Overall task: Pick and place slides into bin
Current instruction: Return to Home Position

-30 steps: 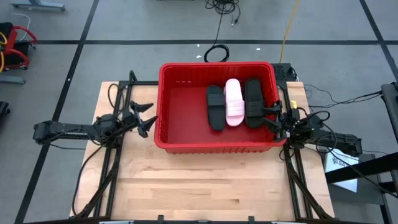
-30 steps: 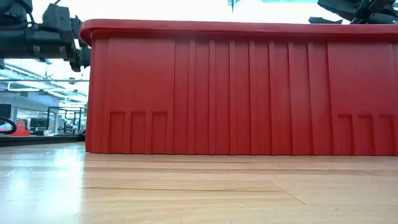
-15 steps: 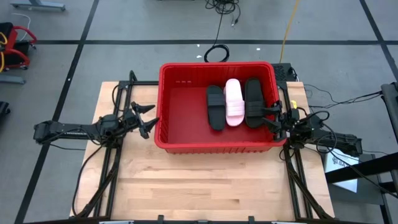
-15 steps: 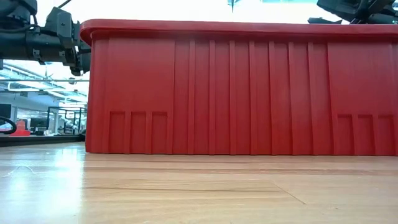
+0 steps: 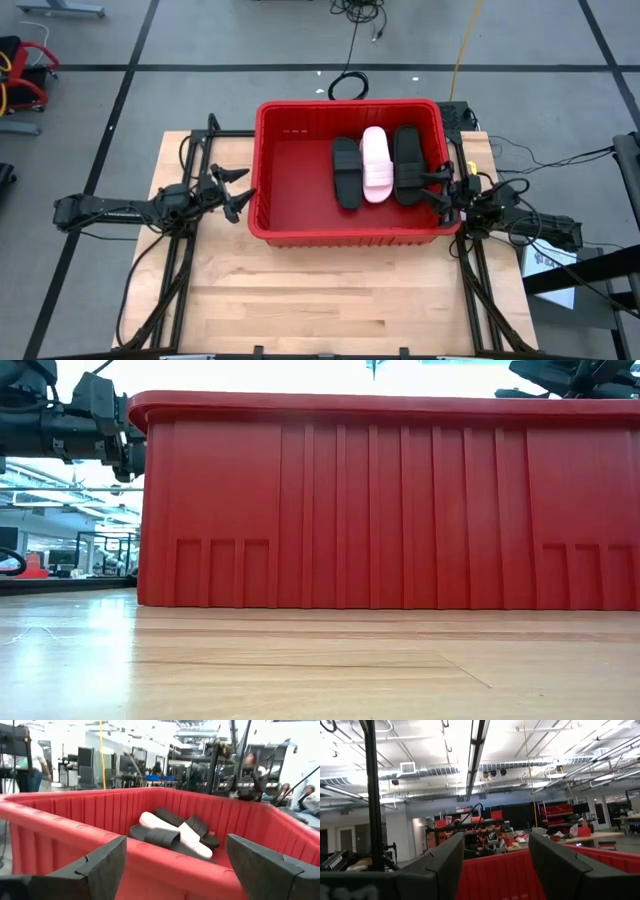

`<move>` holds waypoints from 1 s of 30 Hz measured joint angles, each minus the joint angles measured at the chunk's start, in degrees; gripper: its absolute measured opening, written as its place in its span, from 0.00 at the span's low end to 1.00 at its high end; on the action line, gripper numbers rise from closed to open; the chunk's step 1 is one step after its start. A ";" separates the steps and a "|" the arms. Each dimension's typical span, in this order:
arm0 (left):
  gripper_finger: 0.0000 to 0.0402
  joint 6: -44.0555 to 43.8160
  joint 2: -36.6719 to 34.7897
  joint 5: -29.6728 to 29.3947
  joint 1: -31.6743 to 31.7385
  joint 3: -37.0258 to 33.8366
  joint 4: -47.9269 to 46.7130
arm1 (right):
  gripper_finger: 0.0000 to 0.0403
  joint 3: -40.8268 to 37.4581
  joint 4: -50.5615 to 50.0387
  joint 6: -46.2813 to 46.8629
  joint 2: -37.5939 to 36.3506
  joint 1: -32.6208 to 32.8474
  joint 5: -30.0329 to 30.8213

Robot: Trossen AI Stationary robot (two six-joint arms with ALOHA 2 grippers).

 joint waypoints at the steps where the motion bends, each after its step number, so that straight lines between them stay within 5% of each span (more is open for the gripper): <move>1: 0.85 0.28 0.08 0.04 0.00 0.00 2.14 | 0.53 0.00 0.79 0.02 0.00 0.00 -0.02; 6: 0.85 0.83 -0.08 0.09 0.00 0.00 13.19 | 0.53 -0.02 5.61 -0.08 0.14 0.02 0.04; 30: 0.85 0.30 0.03 0.18 0.00 0.09 13.97 | 0.53 -0.02 9.33 -0.07 0.02 0.02 -0.02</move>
